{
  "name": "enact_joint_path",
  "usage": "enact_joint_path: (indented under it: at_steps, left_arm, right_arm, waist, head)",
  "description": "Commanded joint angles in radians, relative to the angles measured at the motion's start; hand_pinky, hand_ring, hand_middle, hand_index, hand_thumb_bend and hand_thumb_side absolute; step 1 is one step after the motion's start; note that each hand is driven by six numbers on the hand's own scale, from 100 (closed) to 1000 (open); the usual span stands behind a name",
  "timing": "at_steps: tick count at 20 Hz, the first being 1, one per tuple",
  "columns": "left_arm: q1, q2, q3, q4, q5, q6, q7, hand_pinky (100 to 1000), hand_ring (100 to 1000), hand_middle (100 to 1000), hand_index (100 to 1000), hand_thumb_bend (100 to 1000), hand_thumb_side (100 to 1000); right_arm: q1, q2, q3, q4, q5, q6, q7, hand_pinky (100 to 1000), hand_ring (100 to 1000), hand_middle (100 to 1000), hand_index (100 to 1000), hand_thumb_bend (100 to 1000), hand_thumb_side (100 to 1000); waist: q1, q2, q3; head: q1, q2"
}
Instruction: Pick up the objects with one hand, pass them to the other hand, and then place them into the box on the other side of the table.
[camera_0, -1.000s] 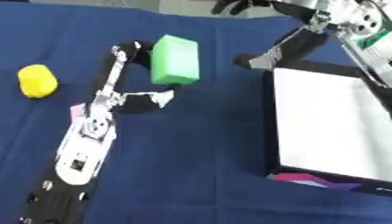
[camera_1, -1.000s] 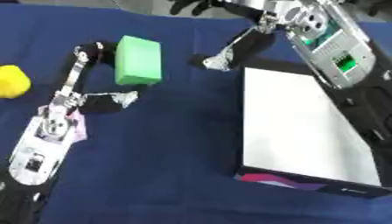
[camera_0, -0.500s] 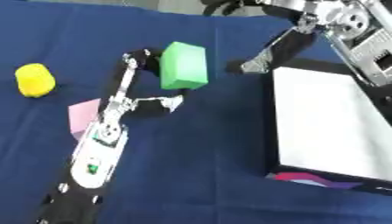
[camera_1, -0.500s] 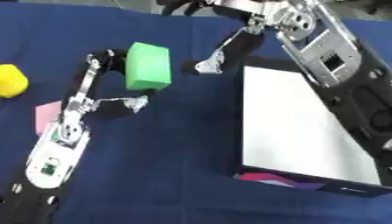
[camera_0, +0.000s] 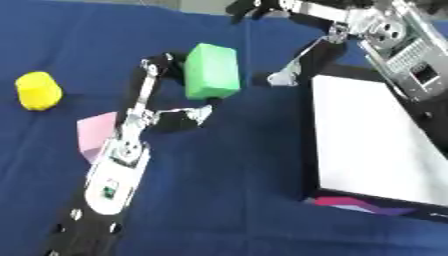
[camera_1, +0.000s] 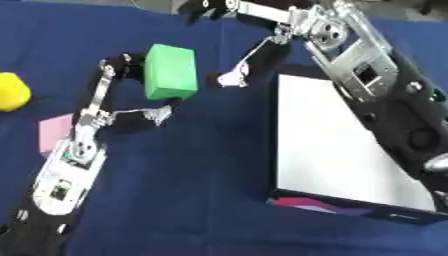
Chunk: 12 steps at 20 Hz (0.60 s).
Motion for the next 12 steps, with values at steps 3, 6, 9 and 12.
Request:
enact_joint_path:
  at_steps: [3, 6, 9, 12]
  left_arm:
    - [-0.026, -0.016, -0.010, -0.029, 0.006, 0.008, 0.004, 722, 514, 411, 539, 100, 108]
    - [-0.026, -0.022, -0.012, -0.031, 0.006, 0.013, 0.005, 721, 513, 410, 540, 100, 123]
    - [-0.025, -0.028, -0.013, -0.030, 0.009, 0.015, 0.005, 720, 512, 408, 540, 100, 129]
    - [-0.023, -0.040, -0.012, -0.026, 0.014, 0.018, 0.009, 719, 510, 405, 540, 100, 144]
  right_arm:
    - [-0.015, -0.012, -0.007, -0.001, 0.011, 0.006, 0.002, 868, 929, 802, 939, 442, 263]
    - [-0.012, -0.011, -0.004, -0.001, 0.010, 0.006, 0.011, 869, 932, 804, 946, 433, 295]
    - [-0.012, -0.010, -0.003, -0.001, 0.006, 0.000, 0.023, 869, 933, 805, 948, 433, 309]
    - [-0.014, -0.009, -0.004, 0.006, 0.010, -0.005, 0.026, 869, 933, 806, 947, 437, 316]
  waist:
    - [0.001, -0.006, -0.004]
    - [0.002, -0.005, -0.006]
    - [0.002, -0.005, -0.008]
    - [0.001, -0.003, -0.009]
  head:
    - [0.001, -0.016]
    - [0.001, -0.018]
    - [-0.001, -0.018]
    - [-0.005, -0.016]
